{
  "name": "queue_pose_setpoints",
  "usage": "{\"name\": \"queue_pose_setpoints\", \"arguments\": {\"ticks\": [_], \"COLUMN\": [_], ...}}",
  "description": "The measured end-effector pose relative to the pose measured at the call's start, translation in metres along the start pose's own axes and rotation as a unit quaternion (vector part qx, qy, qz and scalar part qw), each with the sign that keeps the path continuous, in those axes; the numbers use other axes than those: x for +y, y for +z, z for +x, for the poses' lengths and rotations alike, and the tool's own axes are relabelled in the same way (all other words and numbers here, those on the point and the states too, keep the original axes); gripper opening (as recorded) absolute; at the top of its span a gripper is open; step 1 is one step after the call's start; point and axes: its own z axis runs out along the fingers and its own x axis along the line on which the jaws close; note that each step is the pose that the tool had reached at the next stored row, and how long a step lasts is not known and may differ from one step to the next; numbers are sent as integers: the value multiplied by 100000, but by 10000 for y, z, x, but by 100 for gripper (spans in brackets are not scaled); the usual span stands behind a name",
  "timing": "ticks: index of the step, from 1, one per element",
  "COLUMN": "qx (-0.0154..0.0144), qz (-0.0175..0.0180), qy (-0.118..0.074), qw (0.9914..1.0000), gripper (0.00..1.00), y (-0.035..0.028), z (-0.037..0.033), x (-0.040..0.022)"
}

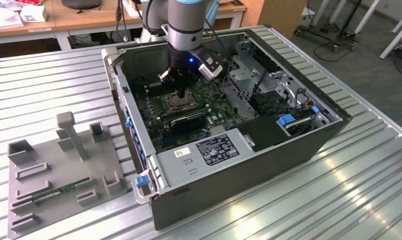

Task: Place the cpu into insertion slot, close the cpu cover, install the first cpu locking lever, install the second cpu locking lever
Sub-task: 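Install the second cpu locking lever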

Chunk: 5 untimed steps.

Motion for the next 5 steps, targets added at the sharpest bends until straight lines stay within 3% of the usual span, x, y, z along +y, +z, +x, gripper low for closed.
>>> {"name": "queue_pose_setpoints", "arguments": {"ticks": [5], "qx": [-7], "qz": [-12], "qy": [6], "qw": [100000], "gripper": [11], "y": [-1], "z": [0], "x": [5]}}
